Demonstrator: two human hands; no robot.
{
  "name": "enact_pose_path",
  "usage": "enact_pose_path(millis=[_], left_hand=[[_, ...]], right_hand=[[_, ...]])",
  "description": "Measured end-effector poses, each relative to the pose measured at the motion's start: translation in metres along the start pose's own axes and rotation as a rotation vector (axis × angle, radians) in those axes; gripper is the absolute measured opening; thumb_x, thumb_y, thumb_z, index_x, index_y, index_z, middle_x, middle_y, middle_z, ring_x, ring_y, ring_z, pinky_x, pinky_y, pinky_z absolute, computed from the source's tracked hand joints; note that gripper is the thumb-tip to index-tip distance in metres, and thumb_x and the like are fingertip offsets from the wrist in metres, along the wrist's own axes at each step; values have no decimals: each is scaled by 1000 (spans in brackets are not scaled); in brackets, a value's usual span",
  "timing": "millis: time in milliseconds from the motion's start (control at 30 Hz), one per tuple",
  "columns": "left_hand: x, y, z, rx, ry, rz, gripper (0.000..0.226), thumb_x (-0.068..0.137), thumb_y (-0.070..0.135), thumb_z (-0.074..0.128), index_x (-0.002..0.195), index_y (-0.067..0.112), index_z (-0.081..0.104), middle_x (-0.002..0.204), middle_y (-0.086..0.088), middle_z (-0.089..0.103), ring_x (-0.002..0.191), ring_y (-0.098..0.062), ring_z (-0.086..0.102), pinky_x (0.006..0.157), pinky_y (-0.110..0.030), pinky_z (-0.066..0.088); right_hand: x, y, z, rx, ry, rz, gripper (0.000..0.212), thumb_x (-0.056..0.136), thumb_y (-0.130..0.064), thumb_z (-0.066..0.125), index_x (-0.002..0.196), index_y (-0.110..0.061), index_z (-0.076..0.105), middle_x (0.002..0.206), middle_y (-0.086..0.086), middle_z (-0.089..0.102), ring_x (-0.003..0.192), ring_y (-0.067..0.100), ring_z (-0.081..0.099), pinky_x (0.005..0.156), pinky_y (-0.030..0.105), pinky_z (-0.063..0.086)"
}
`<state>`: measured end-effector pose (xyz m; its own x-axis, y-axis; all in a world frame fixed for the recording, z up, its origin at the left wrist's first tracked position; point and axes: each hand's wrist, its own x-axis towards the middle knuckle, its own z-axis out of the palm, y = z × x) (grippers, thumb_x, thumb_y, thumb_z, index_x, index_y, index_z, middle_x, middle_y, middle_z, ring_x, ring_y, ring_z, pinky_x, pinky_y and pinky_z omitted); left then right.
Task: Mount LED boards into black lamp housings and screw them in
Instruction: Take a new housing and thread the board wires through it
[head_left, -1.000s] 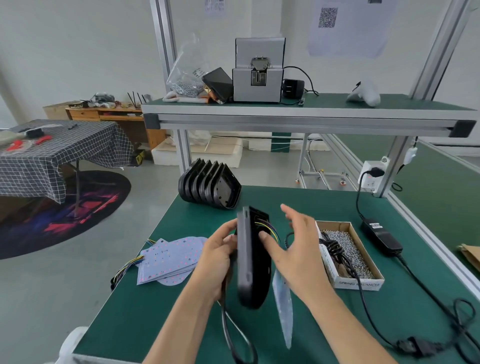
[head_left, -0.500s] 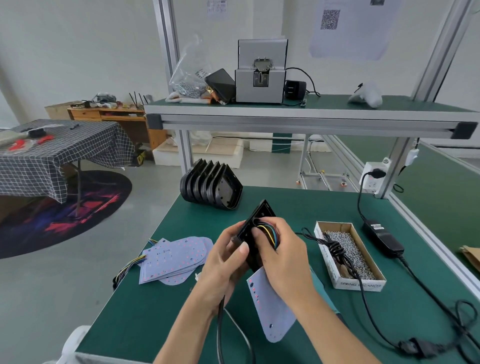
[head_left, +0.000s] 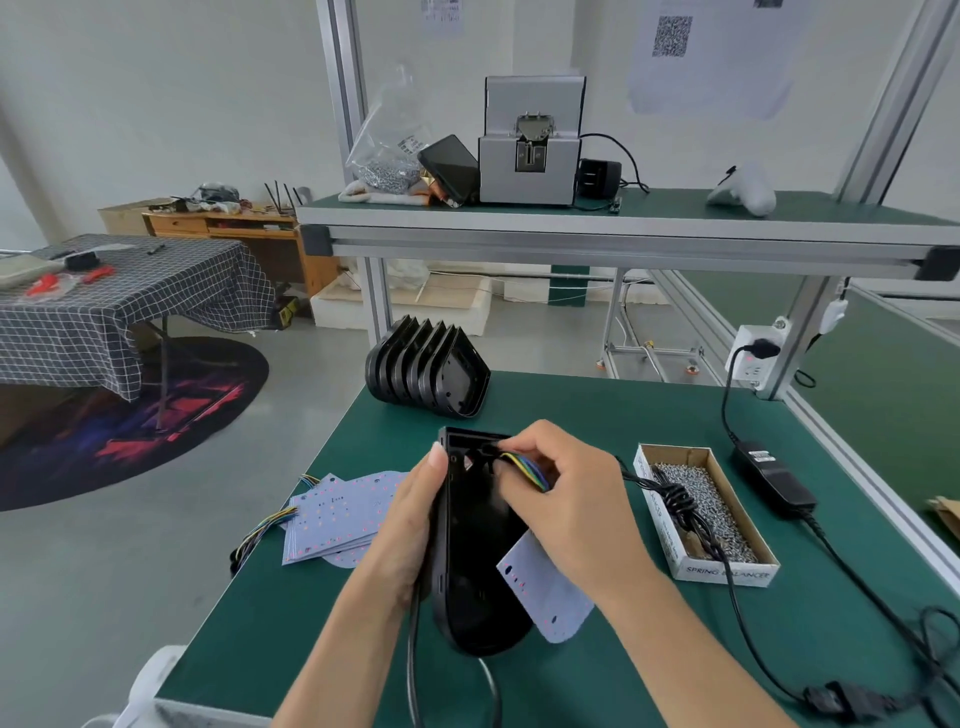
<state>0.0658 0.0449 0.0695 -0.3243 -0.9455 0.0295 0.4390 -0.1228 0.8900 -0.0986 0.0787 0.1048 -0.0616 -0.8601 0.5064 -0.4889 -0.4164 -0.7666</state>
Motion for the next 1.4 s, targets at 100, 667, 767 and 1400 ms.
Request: enact_pose_path(millis=[100, 667, 767, 1400], left_hand=[[1, 1, 4, 52, -17, 45, 98, 76, 73, 77, 135, -4, 60, 137, -34, 59, 133, -44, 56, 119, -62, 35], [-3, 25, -13, 545, -90, 210, 56, 65, 47, 79, 96, 4, 60, 76, 11, 65, 73, -5, 58, 67, -13, 45], [-6, 25, -14, 512, -95, 252, 72, 63, 52, 81, 102, -4, 59, 82, 4, 67, 79, -10, 60, 69, -17, 47], [-10, 24, 5, 503, -41, 290, 58, 62, 43, 76, 98, -1, 62, 80, 4, 66, 77, -13, 58, 69, -18, 48]], right_hand=[[2, -9, 5, -233, -52, -108, 9, 86, -22, 75, 93, -26, 73, 80, -8, 63, 76, 15, 61, 70, 43, 51], [-3, -10, 9, -439, -153, -180, 14, 87, -34, 58, 89, -24, 67, 80, -6, 60, 71, 20, 56, 60, 42, 47], [-4, -8, 7, -276, -179, -163, 23, 88, -41, 54, 103, -31, 70, 91, -13, 67, 80, 10, 61, 69, 38, 51], [-13, -3, 5, -204, -29, -182, 20, 94, -16, 71, 111, -24, 75, 104, -12, 70, 95, 12, 67, 78, 37, 54]])
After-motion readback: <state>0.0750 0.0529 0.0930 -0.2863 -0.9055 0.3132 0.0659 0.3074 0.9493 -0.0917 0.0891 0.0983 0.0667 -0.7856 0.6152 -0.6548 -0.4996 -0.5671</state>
